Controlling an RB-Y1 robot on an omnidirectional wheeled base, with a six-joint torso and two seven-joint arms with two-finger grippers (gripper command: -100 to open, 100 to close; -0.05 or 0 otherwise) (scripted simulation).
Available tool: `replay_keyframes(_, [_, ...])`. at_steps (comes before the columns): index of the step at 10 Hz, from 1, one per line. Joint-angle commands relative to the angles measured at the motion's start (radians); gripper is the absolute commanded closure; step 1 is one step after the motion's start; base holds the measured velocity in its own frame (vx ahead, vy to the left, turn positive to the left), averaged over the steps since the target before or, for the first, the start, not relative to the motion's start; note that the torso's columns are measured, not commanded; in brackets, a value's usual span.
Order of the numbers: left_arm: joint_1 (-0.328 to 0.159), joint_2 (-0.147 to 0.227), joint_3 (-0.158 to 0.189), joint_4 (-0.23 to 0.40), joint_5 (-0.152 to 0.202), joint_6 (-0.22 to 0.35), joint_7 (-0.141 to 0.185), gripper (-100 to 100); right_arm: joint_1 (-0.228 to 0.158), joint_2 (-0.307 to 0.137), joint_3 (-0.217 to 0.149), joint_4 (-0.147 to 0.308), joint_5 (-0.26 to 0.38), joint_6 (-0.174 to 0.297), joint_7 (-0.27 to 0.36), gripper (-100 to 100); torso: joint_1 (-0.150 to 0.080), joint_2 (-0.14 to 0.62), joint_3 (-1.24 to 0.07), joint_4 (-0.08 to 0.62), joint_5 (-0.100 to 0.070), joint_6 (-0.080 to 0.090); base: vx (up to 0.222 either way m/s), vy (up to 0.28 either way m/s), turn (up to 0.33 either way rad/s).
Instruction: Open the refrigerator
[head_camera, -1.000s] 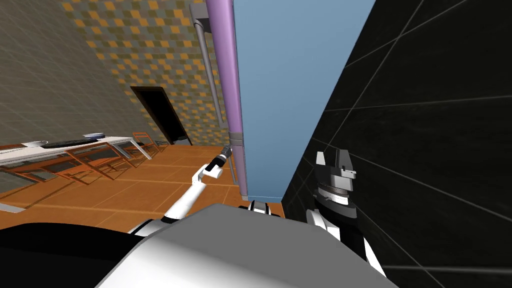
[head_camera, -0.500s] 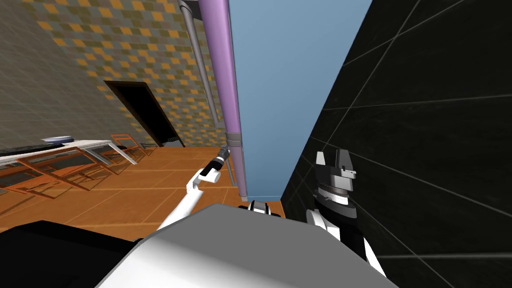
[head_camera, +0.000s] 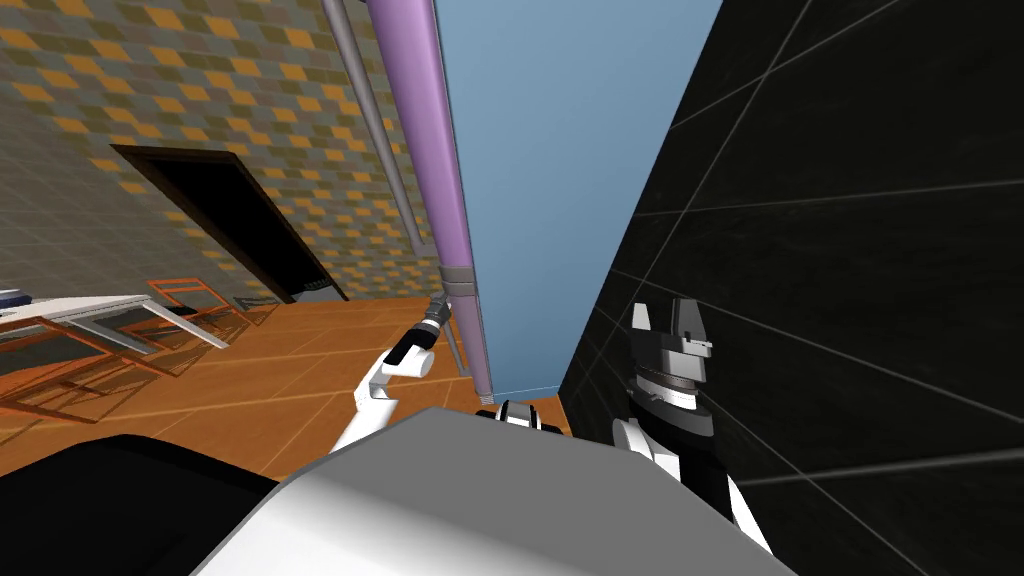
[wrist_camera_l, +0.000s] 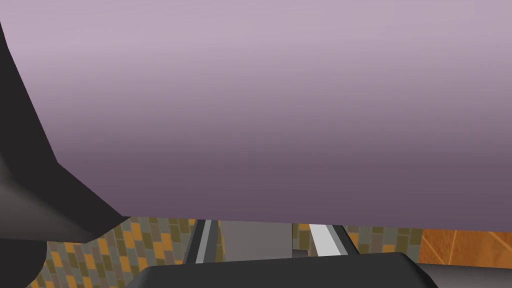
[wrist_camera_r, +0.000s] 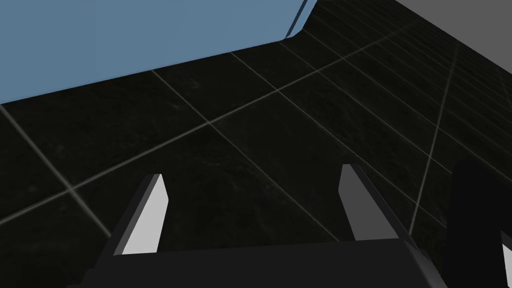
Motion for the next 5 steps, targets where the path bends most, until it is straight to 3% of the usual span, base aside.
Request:
replay_keyframes(1, [0.073,-0.063,0.018,-0.076,-0.002,0.046,-0.053,100,0.0,0.0,0.0,0.0,0.0,0.0,0.0,0,0.001,0.001,0.001,0.001,0.0,0.0,-0.002,0.046,-0.093])
replay_keyframes(2, [0.073,-0.063,0.018,-0.076,-0.002,0.046,-0.053,100,0.0,0.0,0.0,0.0,0.0,0.0,0.0,0,-0.001,0.002,0.002,0.001,0.0,-0.002,0.007,0.009,-0.015])
replay_keyframes(3, [0.107,-0.1,0.078,-0.129,0.002,0.087,-0.098,100,0.0,0.0,0.0,0.0,0.0,0.0,0.0,0,-0.001,0.003,0.002,0.001,0.0,-0.005,-0.012,0.039,-0.351])
replay_keyframes(4, [0.135,-0.134,0.078,-0.173,0.002,0.092,-0.121,100,0.0,0.0,0.0,0.0,0.0,0.0,0.0,0,0.001,0.004,0.002,0.004,-0.001,-0.001,-0.015,0.081,-0.224])
replay_keyframes(5, [0.16,-0.138,0.078,-0.186,0.002,0.092,-0.124,100,0.0,0.0,0.0,0.0,0.0,0.0,0.0,0,0.001,0.007,0.004,0.005,-0.002,-0.005,0.005,0.055,-0.017])
